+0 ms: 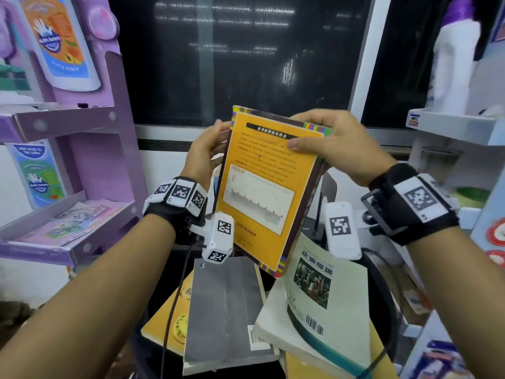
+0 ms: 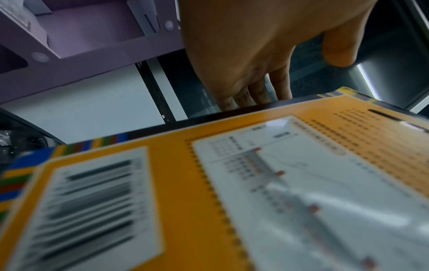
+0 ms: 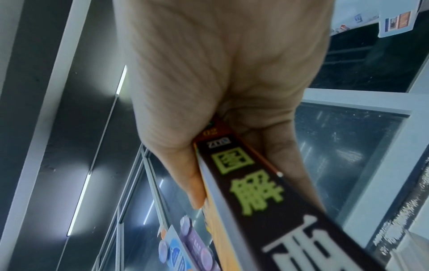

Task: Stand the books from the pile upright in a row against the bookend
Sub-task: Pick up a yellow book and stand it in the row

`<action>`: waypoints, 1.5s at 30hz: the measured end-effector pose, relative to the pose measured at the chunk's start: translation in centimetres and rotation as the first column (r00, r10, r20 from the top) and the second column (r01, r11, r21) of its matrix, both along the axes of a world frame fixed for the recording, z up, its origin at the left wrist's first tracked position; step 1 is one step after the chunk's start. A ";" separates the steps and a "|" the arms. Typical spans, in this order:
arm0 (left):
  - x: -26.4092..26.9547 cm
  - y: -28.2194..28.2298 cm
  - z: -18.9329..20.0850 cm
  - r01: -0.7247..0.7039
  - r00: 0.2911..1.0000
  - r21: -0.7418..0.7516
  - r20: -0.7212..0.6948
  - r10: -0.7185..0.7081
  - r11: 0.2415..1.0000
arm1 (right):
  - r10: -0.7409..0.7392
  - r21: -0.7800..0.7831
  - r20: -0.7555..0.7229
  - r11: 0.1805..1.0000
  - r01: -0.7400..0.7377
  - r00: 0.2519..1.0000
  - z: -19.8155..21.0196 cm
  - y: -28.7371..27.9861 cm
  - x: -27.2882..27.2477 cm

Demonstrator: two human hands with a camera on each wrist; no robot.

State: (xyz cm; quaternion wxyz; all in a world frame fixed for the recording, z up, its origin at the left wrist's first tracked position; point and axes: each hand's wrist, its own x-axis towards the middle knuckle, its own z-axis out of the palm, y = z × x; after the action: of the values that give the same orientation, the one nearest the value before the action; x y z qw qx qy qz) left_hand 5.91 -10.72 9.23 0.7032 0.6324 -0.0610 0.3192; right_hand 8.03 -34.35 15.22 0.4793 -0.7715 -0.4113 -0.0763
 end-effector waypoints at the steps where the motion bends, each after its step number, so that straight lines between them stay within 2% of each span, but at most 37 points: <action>1: 0.4 -0.2 -0.1 -0.002 1.000 0.000 -0.010 0.002 1.000 | -0.015 0.019 -0.003 1.000 0.015 1.000 0.4 -0.5 0.2; 7: 2.8 -1.9 -1.4 -0.016 0.997 0.091 -0.076 0.022 0.996 | -0.117 0.152 -0.082 0.980 0.129 0.990 2.1 -2.9 2.0; 11: 5.1 -2.8 -2.3 -0.021 0.992 0.183 -0.117 0.043 0.983 | -0.204 0.198 -0.082 0.956 0.216 0.976 2.5 -4.1 3.3; 16: 8.0 -3.5 -3.8 -0.067 0.967 0.350 -0.208 0.147 0.934 | -0.347 0.157 -0.067 0.922 0.353 0.936 2.3 -5.0 5.0; 21: 9.5 -4.4 -5.2 -0.043 0.949 0.449 -0.261 0.177 0.892 | -0.440 0.044 -0.016 0.897 0.441 0.898 1.6 -5.7 6.2; 29: 11.5 -4.9 -6.2 -0.112 0.898 0.702 -0.231 0.375 0.703 | -0.507 -0.041 0.016 0.861 0.507 0.862 -0.3 -5.2 7.9; 34: 13.0 -4.5 -6.6 -0.057 0.870 0.846 -0.218 0.441 0.531 | -0.535 -0.051 0.006 0.844 0.535 0.845 -2.3 -3.1 9.5; 37: 13.4 -4.3 -6.9 -0.081 0.867 0.863 -0.186 0.462 0.498 | -0.559 -0.047 -0.025 0.829 0.558 0.829 -3.7 -1.6 10.8; 42: 13.6 -4.1 -7.6 -0.126 0.864 0.908 -0.097 0.494 0.399 | -0.600 -0.050 0.000 0.799 0.599 0.800 -5.9 0.6 13.1; 45: 13.7 -4.0 -7.7 -0.143 0.870 0.915 -0.066 0.489 0.378 | -0.609 -0.063 -0.001 0.791 0.608 0.793 -6.8 1.8 14.1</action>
State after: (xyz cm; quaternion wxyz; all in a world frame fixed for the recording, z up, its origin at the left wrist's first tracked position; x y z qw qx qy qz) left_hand 19.57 -14.73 1.48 0.1894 0.9467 0.0228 0.2597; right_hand 22.17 -32.52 8.40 0.4107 -0.8774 -0.1381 -0.2060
